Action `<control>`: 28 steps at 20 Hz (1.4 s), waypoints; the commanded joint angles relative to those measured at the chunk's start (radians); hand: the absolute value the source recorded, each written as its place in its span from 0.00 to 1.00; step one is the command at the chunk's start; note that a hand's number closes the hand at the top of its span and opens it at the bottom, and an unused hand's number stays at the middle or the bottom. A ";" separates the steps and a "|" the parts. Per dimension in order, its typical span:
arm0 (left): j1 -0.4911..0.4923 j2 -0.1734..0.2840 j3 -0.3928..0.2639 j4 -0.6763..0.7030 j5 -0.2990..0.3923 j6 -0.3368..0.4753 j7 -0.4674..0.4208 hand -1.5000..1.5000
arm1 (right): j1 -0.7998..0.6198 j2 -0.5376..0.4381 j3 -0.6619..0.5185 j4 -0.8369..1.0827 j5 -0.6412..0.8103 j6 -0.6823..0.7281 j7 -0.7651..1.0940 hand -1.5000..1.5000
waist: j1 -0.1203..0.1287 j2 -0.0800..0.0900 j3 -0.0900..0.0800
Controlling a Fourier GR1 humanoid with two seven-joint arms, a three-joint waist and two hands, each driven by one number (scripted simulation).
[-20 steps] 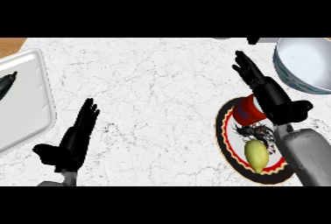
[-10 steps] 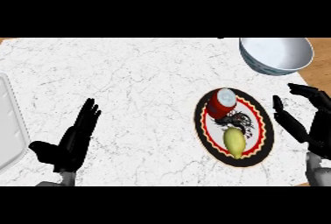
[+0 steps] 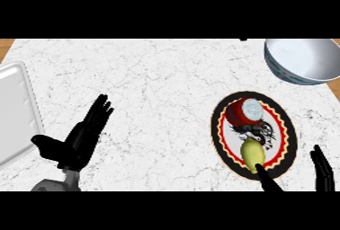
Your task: Pick the lemon from the plate and place it in the bowl
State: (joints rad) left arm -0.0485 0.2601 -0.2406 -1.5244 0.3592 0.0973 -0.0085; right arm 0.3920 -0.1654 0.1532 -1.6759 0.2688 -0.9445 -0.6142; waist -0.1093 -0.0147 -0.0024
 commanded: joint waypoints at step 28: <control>-0.073 -0.039 -0.055 -0.058 -0.018 -0.031 0.112 0.50 | 0.452 0.165 0.237 -0.457 1.021 0.326 1.326 0.00 | 0.135 0.027 0.000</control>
State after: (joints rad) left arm -0.1560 0.2272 -0.2807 -1.5591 0.3504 0.0675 0.1045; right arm 0.9278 -0.0004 0.3776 -2.0943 1.1638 -0.7566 0.5096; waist 0.0252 0.0197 -0.0039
